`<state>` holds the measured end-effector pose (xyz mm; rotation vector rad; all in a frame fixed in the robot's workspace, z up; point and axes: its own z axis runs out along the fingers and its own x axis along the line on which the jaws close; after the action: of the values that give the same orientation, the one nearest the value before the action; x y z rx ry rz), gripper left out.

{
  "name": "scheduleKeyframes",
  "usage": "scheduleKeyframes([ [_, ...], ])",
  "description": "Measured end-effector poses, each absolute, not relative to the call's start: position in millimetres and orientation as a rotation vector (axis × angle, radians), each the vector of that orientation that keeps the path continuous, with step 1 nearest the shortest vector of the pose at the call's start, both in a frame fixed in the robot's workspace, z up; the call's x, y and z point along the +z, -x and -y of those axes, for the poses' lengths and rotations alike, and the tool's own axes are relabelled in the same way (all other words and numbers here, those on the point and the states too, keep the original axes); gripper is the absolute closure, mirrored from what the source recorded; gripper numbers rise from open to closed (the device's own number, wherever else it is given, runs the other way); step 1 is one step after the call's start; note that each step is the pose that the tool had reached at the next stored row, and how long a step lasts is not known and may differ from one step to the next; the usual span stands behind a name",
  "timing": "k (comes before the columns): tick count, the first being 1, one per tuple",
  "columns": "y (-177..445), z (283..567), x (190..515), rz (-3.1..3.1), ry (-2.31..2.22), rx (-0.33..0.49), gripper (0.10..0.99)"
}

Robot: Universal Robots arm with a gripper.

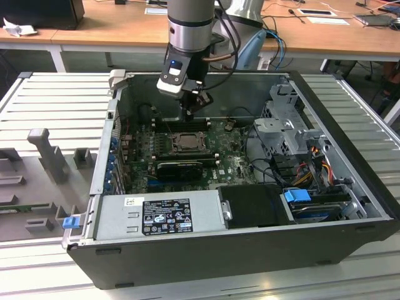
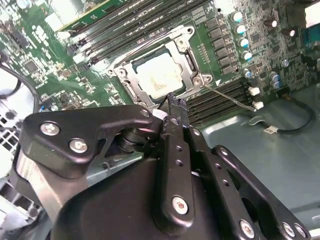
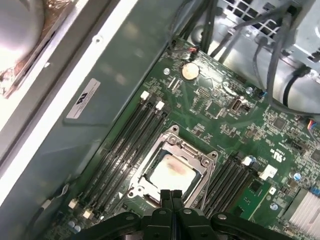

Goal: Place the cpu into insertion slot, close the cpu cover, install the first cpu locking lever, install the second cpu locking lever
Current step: 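Install the first cpu locking lever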

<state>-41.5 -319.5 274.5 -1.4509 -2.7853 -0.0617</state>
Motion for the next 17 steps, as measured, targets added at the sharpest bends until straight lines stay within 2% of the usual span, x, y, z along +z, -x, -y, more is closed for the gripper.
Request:
scheduleKeyframes([
  [17, 42.2, 319.8, 274.3, 2.951, 1.06, -0.061, 0.98],
])
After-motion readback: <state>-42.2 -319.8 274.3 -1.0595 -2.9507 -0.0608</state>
